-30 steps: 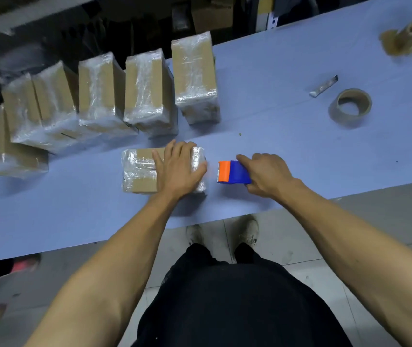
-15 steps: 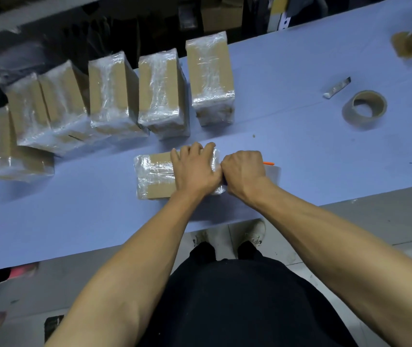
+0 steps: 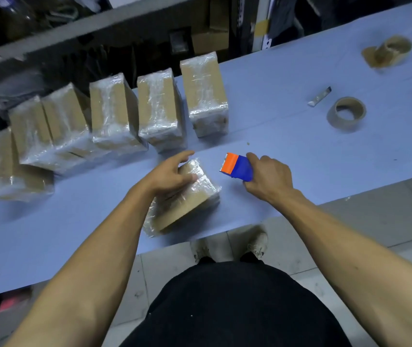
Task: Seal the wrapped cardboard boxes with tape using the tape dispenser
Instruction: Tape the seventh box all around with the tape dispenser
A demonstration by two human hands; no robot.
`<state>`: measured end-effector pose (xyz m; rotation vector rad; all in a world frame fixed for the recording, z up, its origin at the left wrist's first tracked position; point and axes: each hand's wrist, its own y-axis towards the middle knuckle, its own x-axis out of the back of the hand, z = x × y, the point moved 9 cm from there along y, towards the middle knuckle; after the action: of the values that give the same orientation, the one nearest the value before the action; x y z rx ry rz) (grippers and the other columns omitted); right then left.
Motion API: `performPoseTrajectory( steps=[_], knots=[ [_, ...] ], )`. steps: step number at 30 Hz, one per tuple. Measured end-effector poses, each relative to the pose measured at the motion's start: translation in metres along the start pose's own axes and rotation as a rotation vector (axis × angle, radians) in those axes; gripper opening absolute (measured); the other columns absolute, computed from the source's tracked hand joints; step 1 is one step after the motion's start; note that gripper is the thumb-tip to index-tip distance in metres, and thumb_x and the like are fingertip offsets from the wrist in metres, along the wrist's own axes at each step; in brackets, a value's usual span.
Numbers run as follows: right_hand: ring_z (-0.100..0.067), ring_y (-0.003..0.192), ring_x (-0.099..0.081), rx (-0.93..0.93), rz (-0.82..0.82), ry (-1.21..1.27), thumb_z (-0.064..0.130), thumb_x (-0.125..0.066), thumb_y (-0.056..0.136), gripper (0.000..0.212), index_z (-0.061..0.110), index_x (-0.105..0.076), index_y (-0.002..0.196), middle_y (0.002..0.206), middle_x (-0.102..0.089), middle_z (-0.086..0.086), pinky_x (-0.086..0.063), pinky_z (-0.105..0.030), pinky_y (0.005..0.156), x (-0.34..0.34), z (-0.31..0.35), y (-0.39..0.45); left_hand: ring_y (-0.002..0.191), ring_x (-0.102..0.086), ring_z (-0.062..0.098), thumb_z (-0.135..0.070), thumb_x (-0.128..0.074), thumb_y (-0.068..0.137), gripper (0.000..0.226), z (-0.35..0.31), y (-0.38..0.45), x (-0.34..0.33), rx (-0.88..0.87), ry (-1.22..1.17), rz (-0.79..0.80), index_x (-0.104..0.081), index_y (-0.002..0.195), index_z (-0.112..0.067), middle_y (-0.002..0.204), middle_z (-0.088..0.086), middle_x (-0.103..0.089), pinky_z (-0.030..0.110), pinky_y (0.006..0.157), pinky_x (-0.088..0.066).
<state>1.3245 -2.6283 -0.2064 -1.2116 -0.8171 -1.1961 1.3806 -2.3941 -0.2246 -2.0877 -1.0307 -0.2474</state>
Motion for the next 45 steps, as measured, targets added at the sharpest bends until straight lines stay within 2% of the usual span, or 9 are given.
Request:
performPoseTrajectory(
  steps=[6, 14, 19, 21, 24, 27, 33, 38, 45],
  knots=[
    [-0.031, 0.072, -0.058, 0.001, -0.132, 0.058, 0.027, -0.065, 0.078, 0.038, 0.021, -0.052, 0.113, 0.083, -0.057, -0.006, -0.042, -0.030, 0.056, 0.035, -0.003, 0.008, 0.106, -0.059, 0.016, -0.047, -0.061, 0.095, 0.047, 0.010, -0.020, -0.034, 0.072, -0.286, -0.409, -0.043, 0.133, -0.028, 0.119, -0.010, -0.058, 0.031, 0.084, -0.041],
    [-0.032, 0.072, -0.054, -0.098, -0.220, 0.001, 0.024, -0.067, 0.078, 0.042, 0.018, -0.054, 0.118, 0.085, -0.058, -0.009, -0.039, -0.032, 0.059, 0.072, -0.040, 0.013, 0.119, -0.058, 0.021, -0.042, -0.065, 0.094, 0.053, 0.005, -0.015, -0.053, 0.089, -0.470, -0.401, -0.039, 0.138, -0.027, 0.141, 0.001, -0.053, 0.042, 0.105, -0.046],
    [-0.022, 0.081, -0.056, 0.112, -0.273, 0.238, 0.041, -0.073, 0.076, 0.051, 0.030, -0.053, 0.121, 0.092, -0.062, 0.001, -0.047, -0.033, 0.067, 0.092, -0.006, 0.012, 0.148, -0.026, 0.027, -0.051, -0.047, 0.101, 0.064, -0.020, -0.020, -0.023, 0.132, -0.365, -0.543, -0.032, 0.153, -0.017, 0.158, 0.005, -0.032, 0.045, 0.119, -0.027],
    [-0.019, 0.083, -0.055, 0.200, -0.273, 0.280, 0.045, -0.075, 0.076, 0.054, 0.032, -0.052, 0.123, 0.095, -0.062, 0.005, -0.044, -0.030, 0.067, 0.097, 0.007, 0.012, 0.130, -0.047, 0.021, -0.050, -0.045, 0.102, 0.044, -0.047, -0.019, -0.003, 0.011, -0.448, -0.538, -0.058, 0.131, -0.020, 0.135, 0.002, -0.055, 0.040, 0.106, -0.041],
    [-0.019, 0.086, -0.057, 0.285, -0.271, 0.277, 0.048, -0.075, 0.075, 0.057, 0.034, -0.050, 0.125, 0.099, -0.063, 0.005, -0.046, -0.031, 0.069, 0.104, 0.023, 0.013, 0.097, -0.062, 0.017, -0.045, -0.051, 0.102, 0.028, -0.075, -0.019, 0.010, -0.045, -0.742, -0.343, -0.066, 0.095, -0.022, 0.099, -0.003, -0.067, 0.036, 0.083, -0.048],
    [-0.018, 0.087, -0.057, 0.316, -0.284, 0.287, 0.049, -0.077, 0.075, 0.061, 0.033, -0.048, 0.127, 0.104, -0.064, 0.004, -0.050, -0.032, 0.072, 0.109, 0.030, 0.013, 0.091, -0.069, 0.018, -0.038, -0.057, 0.101, 0.024, -0.086, -0.021, 0.011, -0.043, -0.819, -0.183, -0.069, 0.098, -0.017, 0.091, 0.000, -0.072, 0.033, 0.082, -0.054],
    [-0.015, 0.083, -0.055, 0.357, -0.261, 0.302, 0.049, -0.078, 0.075, 0.063, 0.032, -0.050, 0.128, 0.104, -0.064, 0.005, -0.044, -0.028, 0.070, 0.110, 0.038, 0.012, 0.068, -0.060, 0.014, -0.020, -0.057, 0.102, 0.019, -0.080, -0.020, 0.017, -0.038, -0.846, -0.281, -0.067, 0.086, -0.015, 0.076, 0.001, -0.064, 0.030, 0.070, -0.051],
    [-0.020, 0.087, -0.059, 0.366, -0.226, 0.247, 0.046, -0.077, 0.075, 0.061, 0.028, -0.052, 0.128, 0.104, -0.066, 0.003, -0.047, -0.030, 0.071, 0.107, 0.043, 0.009, 0.073, -0.065, 0.012, -0.021, -0.053, 0.103, 0.021, -0.073, -0.018, 0.012, -0.015, -0.664, -0.334, -0.064, 0.086, -0.017, 0.079, 0.002, -0.069, 0.028, 0.063, -0.052],
    [-0.021, 0.088, -0.060, 0.352, -0.177, 0.176, 0.047, -0.073, 0.076, 0.057, 0.031, -0.052, 0.127, 0.105, -0.067, 0.004, -0.050, -0.033, 0.072, 0.103, 0.045, 0.008, 0.063, -0.070, 0.008, -0.016, -0.056, 0.100, 0.017, -0.064, -0.017, 0.004, -0.002, -0.765, -0.367, -0.067, 0.088, -0.012, 0.066, -0.004, -0.073, 0.021, 0.058, -0.056]
  ],
)
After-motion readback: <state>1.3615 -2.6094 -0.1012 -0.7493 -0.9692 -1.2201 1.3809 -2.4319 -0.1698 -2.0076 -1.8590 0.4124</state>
